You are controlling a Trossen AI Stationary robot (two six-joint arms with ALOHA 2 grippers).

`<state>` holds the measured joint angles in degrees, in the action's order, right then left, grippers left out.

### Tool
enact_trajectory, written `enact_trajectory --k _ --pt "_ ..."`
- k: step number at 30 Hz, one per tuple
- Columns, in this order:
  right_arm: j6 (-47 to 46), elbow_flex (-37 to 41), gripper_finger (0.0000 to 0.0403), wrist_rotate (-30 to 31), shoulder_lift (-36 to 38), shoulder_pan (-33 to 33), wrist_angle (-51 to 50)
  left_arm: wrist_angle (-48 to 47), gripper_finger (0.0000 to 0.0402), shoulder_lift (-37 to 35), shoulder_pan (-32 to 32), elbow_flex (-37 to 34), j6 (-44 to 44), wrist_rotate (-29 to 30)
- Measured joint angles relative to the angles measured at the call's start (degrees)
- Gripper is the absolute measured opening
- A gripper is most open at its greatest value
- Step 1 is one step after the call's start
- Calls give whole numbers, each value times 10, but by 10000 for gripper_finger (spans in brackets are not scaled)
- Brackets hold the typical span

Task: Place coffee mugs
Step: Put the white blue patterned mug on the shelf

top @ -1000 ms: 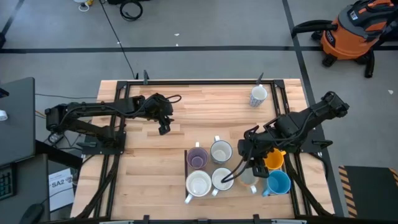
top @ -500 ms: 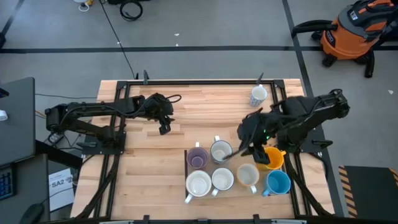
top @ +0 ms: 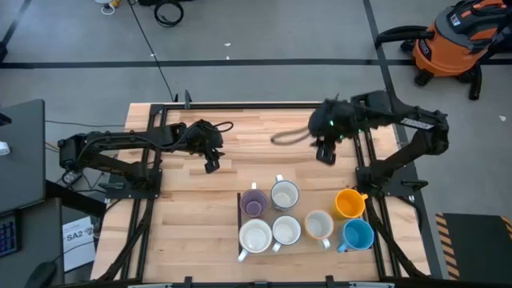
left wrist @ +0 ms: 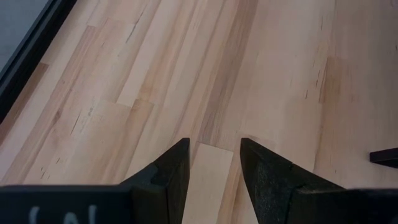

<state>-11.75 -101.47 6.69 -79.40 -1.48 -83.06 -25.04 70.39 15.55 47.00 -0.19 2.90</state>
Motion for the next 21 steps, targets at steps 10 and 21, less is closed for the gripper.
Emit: enact_trajectory --k 10,21 --pt "62 38 147 57 18 -225 -53 0 149 0 0 0 0 0" --pt "149 167 147 0 18 -424 15 0 149 0 0 0 -1 0"
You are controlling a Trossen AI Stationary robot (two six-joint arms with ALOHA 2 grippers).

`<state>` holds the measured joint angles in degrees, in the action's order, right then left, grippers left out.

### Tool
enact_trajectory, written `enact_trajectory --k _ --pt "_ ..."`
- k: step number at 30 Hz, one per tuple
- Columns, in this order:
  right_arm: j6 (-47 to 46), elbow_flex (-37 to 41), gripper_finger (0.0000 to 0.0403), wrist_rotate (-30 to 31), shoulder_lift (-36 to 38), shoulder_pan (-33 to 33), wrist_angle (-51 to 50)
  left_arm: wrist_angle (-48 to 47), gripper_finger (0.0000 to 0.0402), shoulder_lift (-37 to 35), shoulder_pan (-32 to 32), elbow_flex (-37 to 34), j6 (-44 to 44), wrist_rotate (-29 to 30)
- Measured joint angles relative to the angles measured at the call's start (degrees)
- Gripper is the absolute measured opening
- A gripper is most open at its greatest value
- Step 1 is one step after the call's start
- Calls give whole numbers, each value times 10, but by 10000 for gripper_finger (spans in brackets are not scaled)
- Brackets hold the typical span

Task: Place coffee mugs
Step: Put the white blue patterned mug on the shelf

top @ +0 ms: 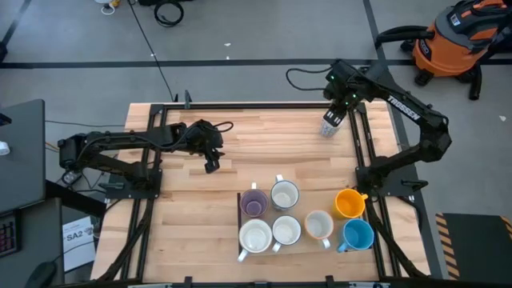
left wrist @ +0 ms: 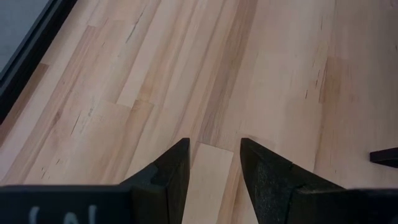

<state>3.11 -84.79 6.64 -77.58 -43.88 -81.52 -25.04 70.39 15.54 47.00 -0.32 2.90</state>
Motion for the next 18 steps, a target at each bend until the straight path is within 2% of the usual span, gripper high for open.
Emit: enact_trajectory --k 8,18 --pt "21 95 146 -5 -1 -89 74 0 149 0 0 0 0 0" --pt "36 133 146 -7 0 -142 138 11 149 0 0 0 1 0"
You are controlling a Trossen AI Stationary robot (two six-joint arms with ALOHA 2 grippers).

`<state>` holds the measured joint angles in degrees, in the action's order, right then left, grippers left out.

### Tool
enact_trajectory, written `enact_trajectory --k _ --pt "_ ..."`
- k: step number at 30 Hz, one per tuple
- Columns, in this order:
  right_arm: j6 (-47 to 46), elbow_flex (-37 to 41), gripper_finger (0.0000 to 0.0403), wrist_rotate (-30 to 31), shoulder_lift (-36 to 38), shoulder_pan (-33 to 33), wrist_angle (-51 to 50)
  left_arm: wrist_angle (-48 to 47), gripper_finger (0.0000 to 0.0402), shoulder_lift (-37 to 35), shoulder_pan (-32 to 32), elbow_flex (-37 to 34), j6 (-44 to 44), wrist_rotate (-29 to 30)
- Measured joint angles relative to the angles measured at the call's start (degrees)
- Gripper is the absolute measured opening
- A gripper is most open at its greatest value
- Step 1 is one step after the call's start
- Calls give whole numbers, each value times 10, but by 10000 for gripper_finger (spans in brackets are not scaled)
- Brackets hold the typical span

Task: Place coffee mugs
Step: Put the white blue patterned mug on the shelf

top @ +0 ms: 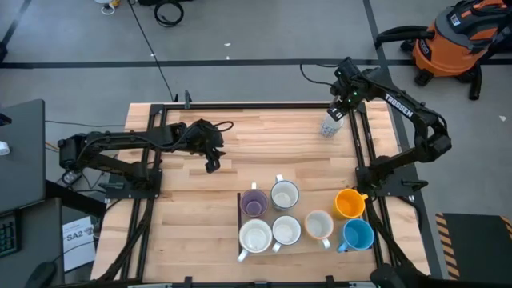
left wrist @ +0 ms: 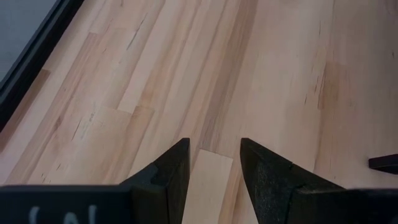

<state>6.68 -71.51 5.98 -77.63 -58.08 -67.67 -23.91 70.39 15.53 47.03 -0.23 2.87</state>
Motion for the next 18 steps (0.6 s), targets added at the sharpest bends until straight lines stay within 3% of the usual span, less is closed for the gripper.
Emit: enact_trajectory --k 18 --pt "26 83 147 0 0 -8 103 1 149 0 0 0 0 0"
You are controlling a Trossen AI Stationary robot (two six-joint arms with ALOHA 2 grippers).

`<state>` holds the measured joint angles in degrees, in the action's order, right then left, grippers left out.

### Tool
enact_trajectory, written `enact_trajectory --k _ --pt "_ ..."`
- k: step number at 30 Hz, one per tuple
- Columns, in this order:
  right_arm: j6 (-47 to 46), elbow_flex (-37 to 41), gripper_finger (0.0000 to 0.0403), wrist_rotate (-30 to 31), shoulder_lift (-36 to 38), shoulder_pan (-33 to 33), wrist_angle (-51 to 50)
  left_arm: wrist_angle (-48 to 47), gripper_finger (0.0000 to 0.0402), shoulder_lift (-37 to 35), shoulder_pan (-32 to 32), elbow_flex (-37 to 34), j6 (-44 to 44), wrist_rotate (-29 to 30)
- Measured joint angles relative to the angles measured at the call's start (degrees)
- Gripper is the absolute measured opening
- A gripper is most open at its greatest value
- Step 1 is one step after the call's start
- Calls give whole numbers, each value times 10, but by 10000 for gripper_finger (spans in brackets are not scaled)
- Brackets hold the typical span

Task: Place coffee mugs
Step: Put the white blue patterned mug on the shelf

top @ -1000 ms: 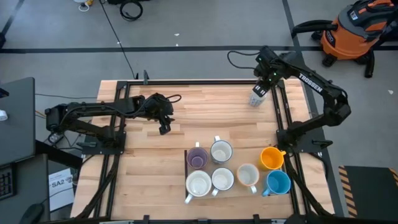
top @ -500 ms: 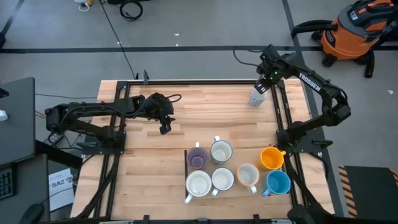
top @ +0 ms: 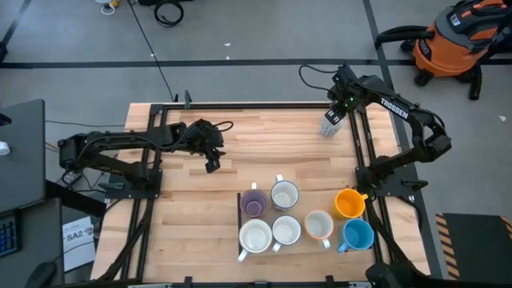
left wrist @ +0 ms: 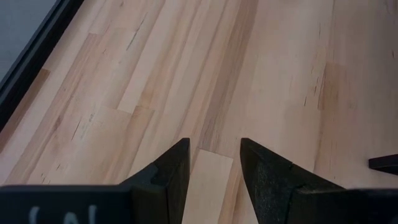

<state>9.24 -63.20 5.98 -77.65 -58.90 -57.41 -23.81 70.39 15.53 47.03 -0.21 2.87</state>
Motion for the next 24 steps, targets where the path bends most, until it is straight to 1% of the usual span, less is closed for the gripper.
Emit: enact_trajectory --k 8,14,17,24 --pt "19 37 147 -1 0 -5 50 0 149 0 0 0 0 0" --pt "30 60 146 -25 0 -14 65 0 149 0 0 0 -1 0" --pt "40 76 147 -21 3 -19 89 0 149 0 0 0 -1 0" --pt "28 84 147 -24 0 -21 108 0 149 0 0 0 0 0"
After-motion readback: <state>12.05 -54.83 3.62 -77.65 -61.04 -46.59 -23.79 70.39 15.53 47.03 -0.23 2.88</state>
